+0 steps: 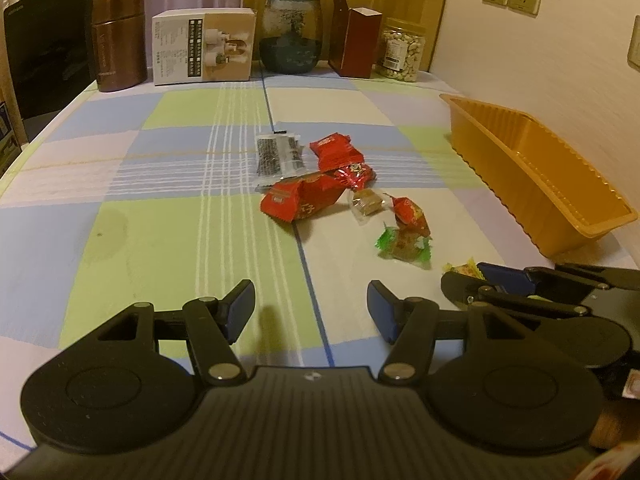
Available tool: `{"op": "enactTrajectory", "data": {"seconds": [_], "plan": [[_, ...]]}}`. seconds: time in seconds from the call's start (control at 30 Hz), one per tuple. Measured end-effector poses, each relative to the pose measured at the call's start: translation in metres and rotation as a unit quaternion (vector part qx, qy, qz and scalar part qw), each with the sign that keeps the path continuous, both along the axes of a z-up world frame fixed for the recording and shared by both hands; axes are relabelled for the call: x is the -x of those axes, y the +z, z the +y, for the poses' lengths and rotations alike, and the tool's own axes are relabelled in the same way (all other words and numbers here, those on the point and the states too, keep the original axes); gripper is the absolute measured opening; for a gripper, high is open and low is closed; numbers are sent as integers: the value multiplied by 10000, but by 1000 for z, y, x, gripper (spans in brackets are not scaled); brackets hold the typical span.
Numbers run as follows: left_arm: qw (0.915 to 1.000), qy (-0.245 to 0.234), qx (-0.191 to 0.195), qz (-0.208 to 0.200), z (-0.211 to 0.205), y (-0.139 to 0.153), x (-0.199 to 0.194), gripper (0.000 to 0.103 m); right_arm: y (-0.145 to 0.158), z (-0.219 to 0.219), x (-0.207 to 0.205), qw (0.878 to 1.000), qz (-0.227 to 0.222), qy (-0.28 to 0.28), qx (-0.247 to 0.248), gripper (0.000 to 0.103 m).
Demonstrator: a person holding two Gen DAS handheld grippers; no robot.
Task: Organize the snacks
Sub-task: 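Grasp the yellow candy with the right tool while the left tool grasps the green-wrapped candy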
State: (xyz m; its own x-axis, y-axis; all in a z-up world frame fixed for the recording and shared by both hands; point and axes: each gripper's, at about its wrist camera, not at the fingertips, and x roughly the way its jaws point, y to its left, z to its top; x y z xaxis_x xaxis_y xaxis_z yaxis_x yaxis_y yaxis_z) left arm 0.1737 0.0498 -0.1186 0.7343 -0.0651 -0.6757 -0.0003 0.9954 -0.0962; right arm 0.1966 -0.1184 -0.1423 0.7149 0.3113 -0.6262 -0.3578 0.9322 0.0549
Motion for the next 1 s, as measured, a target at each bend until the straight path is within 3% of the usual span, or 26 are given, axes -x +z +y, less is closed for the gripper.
{"op": "enactTrajectory", "data": {"seconds": [0.53,0.7,0.87,1.0], "plan": [[9949,-972,-248,-108,-51,-5,-47,58,55,-55,-1,9949,-576,-759,-324,25],[9929,-1111,-413,-27,-61,-11,-58,42,55,-67,2,9935,-597,-885,-391,25],[9923,-1145,-481,24,-63,-14,-62,35,55,-70,0,9931,-585,-913,-438,25],[9923,-1130,-508,37,-63,-13,-62,24,55,-71,-1,9928,-571,-941,-482,25]]}}
